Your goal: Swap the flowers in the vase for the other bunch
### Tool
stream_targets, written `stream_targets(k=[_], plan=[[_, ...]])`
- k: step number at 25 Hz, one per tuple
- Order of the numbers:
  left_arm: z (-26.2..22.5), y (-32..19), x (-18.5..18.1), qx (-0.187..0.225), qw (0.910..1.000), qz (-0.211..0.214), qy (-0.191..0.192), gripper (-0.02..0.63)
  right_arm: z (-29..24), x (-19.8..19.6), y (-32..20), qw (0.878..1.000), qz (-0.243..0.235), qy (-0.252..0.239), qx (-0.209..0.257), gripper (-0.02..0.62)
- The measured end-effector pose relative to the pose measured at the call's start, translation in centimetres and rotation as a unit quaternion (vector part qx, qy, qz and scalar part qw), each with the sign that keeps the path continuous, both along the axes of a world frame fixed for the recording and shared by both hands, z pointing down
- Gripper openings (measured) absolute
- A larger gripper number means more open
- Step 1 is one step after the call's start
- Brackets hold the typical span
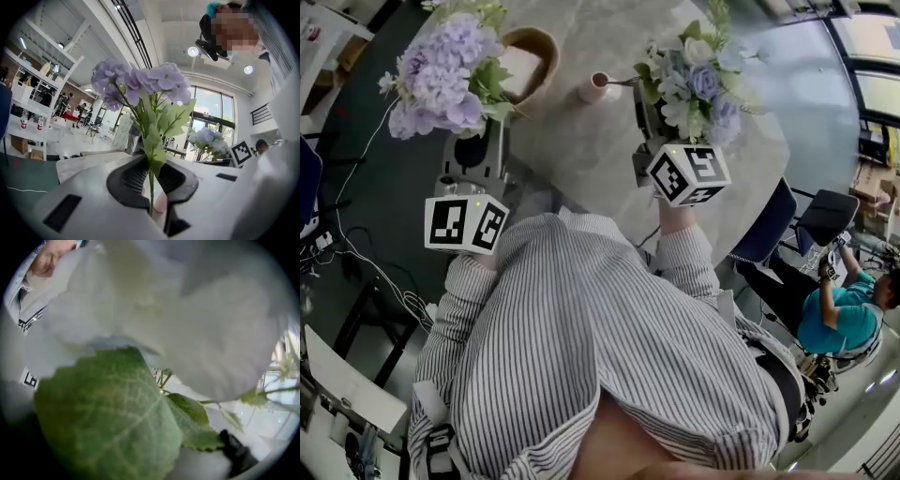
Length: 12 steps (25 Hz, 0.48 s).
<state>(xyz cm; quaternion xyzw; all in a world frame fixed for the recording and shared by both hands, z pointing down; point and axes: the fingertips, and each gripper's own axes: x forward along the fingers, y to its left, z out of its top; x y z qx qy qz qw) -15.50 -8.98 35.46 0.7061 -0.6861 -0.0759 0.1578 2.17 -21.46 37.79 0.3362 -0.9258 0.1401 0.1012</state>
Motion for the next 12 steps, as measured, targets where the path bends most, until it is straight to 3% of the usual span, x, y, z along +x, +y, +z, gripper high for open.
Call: stream_targets(k=[12], plan=[[2.1,0.8,-0.5,-0.032,0.9994,0.011,0.009,0.051,2.7,-2.8,1.2,0.998,-0.034,0.041,-0.023,0.032]])
